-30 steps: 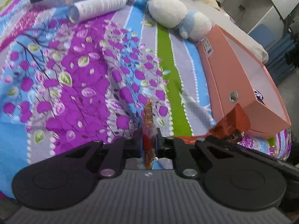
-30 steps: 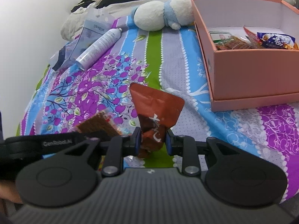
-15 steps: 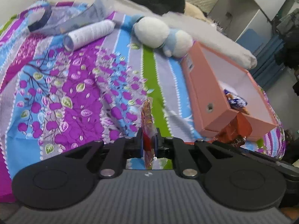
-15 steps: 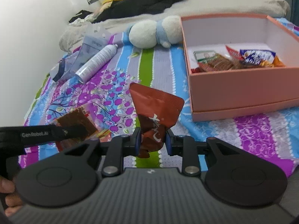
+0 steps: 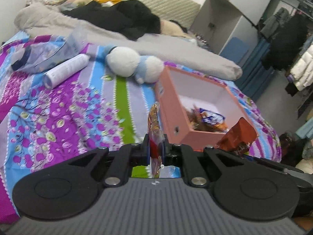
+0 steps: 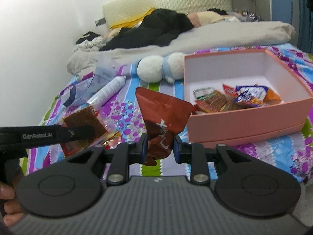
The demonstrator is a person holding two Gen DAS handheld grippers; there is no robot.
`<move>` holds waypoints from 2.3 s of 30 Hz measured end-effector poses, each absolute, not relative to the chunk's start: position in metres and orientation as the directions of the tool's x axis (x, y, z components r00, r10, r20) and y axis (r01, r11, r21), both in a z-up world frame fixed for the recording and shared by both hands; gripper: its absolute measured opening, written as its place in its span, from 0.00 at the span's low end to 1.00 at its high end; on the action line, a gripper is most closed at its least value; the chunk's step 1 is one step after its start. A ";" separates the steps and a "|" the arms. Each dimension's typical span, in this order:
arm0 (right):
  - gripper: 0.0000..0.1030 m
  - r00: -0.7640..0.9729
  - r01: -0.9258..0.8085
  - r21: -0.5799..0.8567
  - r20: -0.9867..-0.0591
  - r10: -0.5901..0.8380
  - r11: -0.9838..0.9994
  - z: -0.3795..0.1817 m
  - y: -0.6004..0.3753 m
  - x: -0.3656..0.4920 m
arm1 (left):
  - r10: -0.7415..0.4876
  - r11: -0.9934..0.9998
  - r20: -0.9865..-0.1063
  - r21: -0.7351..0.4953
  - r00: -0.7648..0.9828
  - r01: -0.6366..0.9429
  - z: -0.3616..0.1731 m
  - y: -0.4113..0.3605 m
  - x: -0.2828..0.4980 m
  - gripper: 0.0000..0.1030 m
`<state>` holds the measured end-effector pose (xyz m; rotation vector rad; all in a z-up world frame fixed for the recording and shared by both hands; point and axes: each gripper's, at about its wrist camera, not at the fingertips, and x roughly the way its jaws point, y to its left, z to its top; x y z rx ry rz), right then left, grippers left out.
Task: Organize snacks
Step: 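Carry both held snacks over the open pink box, then open both grippers to drop the snacks into the pink box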
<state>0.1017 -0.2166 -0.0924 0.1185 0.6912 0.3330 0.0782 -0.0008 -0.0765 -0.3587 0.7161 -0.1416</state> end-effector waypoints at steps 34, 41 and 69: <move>0.29 0.834 -0.064 0.201 -0.527 0.163 0.977 -0.061 -0.303 0.224 | -0.390 0.916 -0.616 -0.334 0.684 0.222 -0.050 -0.105 0.281 0.12; 0.30 0.799 -0.055 0.188 -0.580 0.156 0.981 -0.090 -0.309 0.264 | -0.398 0.916 -0.671 -0.330 0.625 0.229 -0.085 -0.119 0.327 0.12; 0.66 0.797 -0.024 0.232 -0.583 0.159 0.972 -0.093 -0.320 0.258 | -0.380 0.924 -0.639 -0.284 0.668 0.255 -0.043 -0.109 0.307 0.74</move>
